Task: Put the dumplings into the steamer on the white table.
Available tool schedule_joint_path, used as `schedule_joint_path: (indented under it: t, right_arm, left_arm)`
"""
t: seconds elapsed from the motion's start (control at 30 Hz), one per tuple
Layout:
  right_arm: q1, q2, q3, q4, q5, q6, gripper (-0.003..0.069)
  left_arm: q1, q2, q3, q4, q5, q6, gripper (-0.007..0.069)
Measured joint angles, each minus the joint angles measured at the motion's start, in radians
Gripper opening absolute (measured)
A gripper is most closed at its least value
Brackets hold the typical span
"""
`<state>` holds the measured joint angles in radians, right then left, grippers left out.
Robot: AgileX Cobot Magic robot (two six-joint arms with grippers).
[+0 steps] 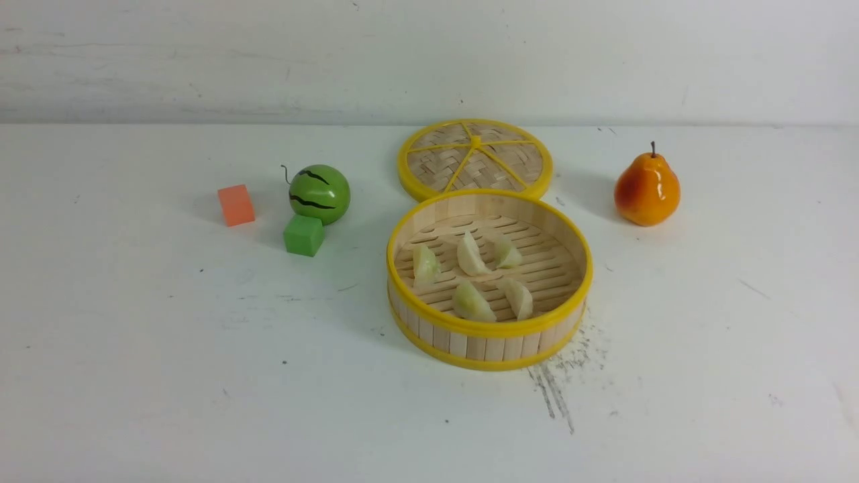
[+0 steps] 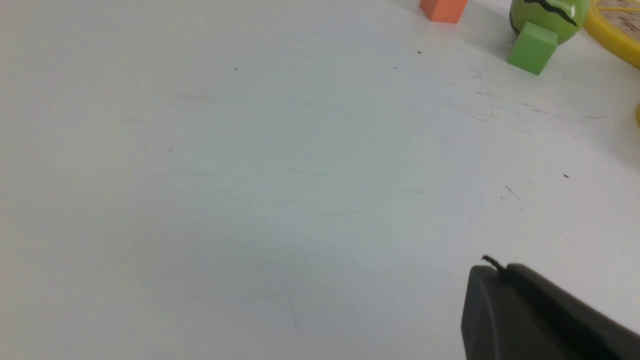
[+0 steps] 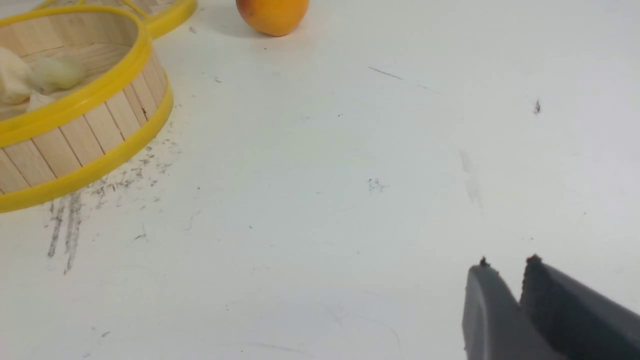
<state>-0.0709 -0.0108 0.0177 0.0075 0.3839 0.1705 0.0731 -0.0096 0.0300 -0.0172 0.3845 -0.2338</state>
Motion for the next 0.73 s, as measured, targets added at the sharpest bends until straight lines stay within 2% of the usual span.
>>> schedule_joint_path:
  t: [0.73]
  right_arm:
    - [0.0,0.0,0.0,0.0,0.0,0.0,0.0129]
  left_arm:
    - [0.0,0.0,0.0,0.0,0.0,0.0,0.0004]
